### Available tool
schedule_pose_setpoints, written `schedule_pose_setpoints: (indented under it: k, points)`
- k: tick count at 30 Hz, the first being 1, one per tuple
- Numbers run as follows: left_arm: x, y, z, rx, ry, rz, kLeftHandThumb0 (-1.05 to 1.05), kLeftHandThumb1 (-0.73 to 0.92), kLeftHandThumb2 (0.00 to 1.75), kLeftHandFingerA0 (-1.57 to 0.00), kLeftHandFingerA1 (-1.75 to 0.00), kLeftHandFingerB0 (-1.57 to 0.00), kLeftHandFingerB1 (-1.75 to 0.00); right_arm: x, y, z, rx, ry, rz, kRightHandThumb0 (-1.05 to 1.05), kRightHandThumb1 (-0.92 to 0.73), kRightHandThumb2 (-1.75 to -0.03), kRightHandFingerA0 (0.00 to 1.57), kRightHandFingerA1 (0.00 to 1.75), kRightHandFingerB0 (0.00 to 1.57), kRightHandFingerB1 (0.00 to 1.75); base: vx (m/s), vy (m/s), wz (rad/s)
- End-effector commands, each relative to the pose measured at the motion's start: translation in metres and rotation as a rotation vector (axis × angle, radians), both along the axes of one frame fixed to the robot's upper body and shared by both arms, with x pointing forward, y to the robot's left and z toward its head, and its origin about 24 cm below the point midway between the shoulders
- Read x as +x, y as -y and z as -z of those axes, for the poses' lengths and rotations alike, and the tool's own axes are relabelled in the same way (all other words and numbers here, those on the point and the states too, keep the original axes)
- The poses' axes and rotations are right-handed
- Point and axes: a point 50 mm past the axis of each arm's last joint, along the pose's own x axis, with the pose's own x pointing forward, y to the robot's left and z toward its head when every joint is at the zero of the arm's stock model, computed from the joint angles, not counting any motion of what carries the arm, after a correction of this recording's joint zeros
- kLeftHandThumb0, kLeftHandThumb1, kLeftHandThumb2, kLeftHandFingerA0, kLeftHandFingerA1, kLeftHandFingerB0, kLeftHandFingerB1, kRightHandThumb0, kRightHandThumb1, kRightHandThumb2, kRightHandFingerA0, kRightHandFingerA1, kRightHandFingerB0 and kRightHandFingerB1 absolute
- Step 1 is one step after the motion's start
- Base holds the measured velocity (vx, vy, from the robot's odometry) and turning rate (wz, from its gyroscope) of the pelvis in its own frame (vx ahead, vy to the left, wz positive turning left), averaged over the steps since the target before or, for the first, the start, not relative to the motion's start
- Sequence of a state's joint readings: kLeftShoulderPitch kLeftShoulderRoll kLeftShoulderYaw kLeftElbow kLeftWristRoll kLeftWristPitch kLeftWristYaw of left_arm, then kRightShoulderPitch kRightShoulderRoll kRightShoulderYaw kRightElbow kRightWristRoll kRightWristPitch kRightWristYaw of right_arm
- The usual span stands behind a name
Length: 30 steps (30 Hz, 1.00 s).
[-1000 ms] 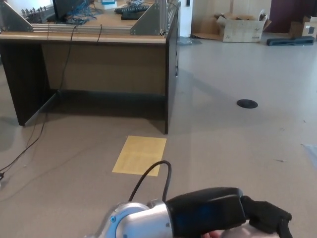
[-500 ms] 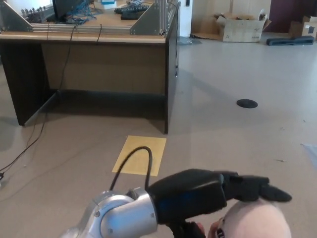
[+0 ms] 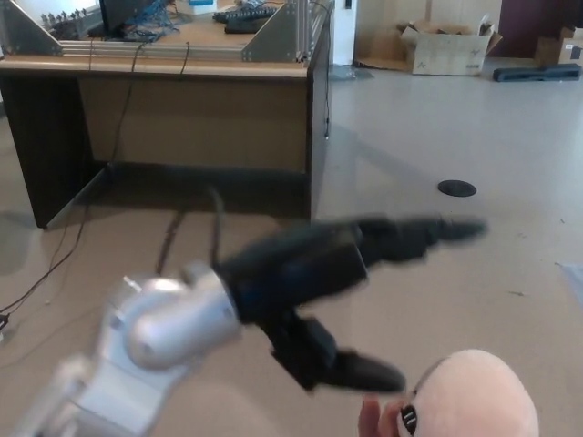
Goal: The robot extends its left hand to pick up an emotional support dumpling from the palm of a person and brings its hand down by its side. Then it extends its arm again to hand the dumpling back to the person.
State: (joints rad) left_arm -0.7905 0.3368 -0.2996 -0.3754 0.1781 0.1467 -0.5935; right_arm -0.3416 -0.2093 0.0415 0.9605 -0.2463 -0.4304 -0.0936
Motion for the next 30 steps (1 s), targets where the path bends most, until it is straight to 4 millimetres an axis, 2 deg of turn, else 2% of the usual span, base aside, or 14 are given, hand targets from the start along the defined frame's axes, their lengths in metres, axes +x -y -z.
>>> schedule_pose_setpoints:
  k: [1, 2, 5, 7, 10, 11, 13, 17, 18, 20, 24, 25, 26, 30]
  points:
    - [-0.005, -0.022, -0.037, -0.108, -0.088, 0.067, -0.81, 0.45, 0.86, 0.00, 0.00, 0.00, -0.01, 0.000, 0.004, -0.002, -0.002, 0.008, 0.030, -0.33, -0.66, -0.59, 0.68, 0.46, 0.52, 0.39, 0.00, 0.000, 0.00]
    - [-0.005, -0.022, -0.037, -0.108, -0.090, 0.069, -0.81, 0.45, 0.86, 0.00, 0.00, 0.00, -0.01, 0.000, 0.004, -0.002, -0.002, 0.008, 0.030, -0.33, -0.66, -0.59, 0.68, 0.46, 0.52, 0.39, 0.00, 0.000, 0.00]
    - [-0.009, -0.076, -0.069, -0.259, -0.134, 0.040, -0.75, 0.37, 0.73, 0.00, -0.08, 0.00, -0.05, -0.003, 0.005, 0.002, -0.011, 0.000, 0.029, -0.35, -0.65, -0.59, 0.71, 0.46, 0.53, 0.39, 0.00, 0.000, 0.00]
    - [-0.010, -0.097, -0.066, -0.299, -0.157, -0.003, -0.77, 0.48, 0.57, 0.00, -0.12, 0.00, -0.05, -0.004, 0.005, 0.003, -0.014, -0.008, 0.030, -0.34, -0.65, -0.59, 0.72, 0.46, 0.53, 0.39, 0.00, 0.000, 0.00]
    - [-0.010, -0.104, -0.064, -0.312, -0.172, -0.021, -0.77, 0.48, 0.57, 0.00, -0.12, 0.00, -0.05, -0.004, 0.005, 0.003, -0.017, -0.007, 0.028, -0.34, -0.65, -0.59, 0.72, 0.46, 0.53, 0.39, 0.00, 0.000, 0.00]
    - [-0.007, -0.123, -0.047, -0.347, -0.221, -0.071, -0.77, 0.40, 0.74, 0.00, -0.12, 0.00, -0.04, -0.007, 0.005, 0.006, -0.015, -0.014, 0.030, -0.33, -0.65, -0.59, 0.70, 0.45, 0.52, 0.39, 0.00, 0.000, 0.00]
    - [-0.005, -0.155, -0.010, -0.412, -0.313, -0.159, -0.70, 0.40, 0.83, 0.00, -0.22, 0.00, -0.10, -0.012, 0.005, 0.010, -0.013, -0.024, 0.032, -0.32, -0.65, -0.59, 0.71, 0.46, 0.53, 0.40, 0.00, 0.000, 0.00]
    - [-0.008, -0.194, 0.066, -0.501, -0.497, -0.311, -0.62, 0.38, 0.78, -0.02, -0.29, -0.02, -0.15, -0.015, 0.006, 0.014, -0.013, -0.036, 0.043, -0.33, -0.65, -0.59, 0.70, 0.45, 0.53, 0.39, 0.00, 0.000, 0.00]
    - [-0.013, -0.211, 0.104, -0.540, -0.579, -0.409, -0.63, 0.46, 0.55, -0.07, -0.30, -0.03, -0.22, -0.016, 0.006, 0.015, -0.013, -0.041, 0.050, -0.33, -0.64, -0.59, 0.70, 0.46, 0.53, 0.39, 0.00, 0.000, 0.00]
    - [-0.021, -0.230, 0.145, -0.603, -0.659, -0.527, -0.58, 0.37, 0.72, -0.07, -0.36, -0.06, -0.21, -0.018, 0.007, 0.016, -0.013, -0.041, 0.056, -0.32, -0.64, -0.59, 0.71, 0.47, 0.54, 0.40, 0.00, 0.000, 0.00]
    - [-0.038, -0.251, 0.196, -0.783, -0.747, -0.688, -0.60, 0.38, 0.65, -0.13, -0.41, -0.07, -0.30, -0.023, 0.009, 0.019, -0.014, -0.042, 0.064, -0.32, -0.64, -0.59, 0.72, 0.47, 0.54, 0.40, 0.00, 0.000, 0.00]
    - [-0.043, -0.256, 0.209, -0.818, -0.772, -0.747, -0.29, 0.28, 0.85, -0.04, -0.49, 0.00, -0.47, -0.027, 0.010, 0.022, -0.015, -0.045, 0.069, -0.32, -0.65, -0.59, 0.72, 0.47, 0.53, 0.40, 0.00, 0.000, 0.00]
    - [-0.049, -0.262, 0.226, -0.859, -0.802, -0.821, -0.29, 0.28, 0.85, -0.04, -0.49, 0.00, -0.47, -0.031, 0.011, 0.024, -0.017, -0.049, 0.076, -0.32, -0.65, -0.59, 0.72, 0.47, 0.53, 0.40, 0.00, 0.000, 0.00]
    - [-0.058, -0.267, 0.246, -0.860, -0.822, -0.898, -0.29, 0.29, 0.85, -0.05, -0.49, 0.00, -0.47, -0.040, 0.014, 0.028, -0.012, -0.054, 0.085, -0.30, -0.65, -0.59, 0.71, 0.48, 0.53, 0.41, 0.00, 0.000, 0.00]
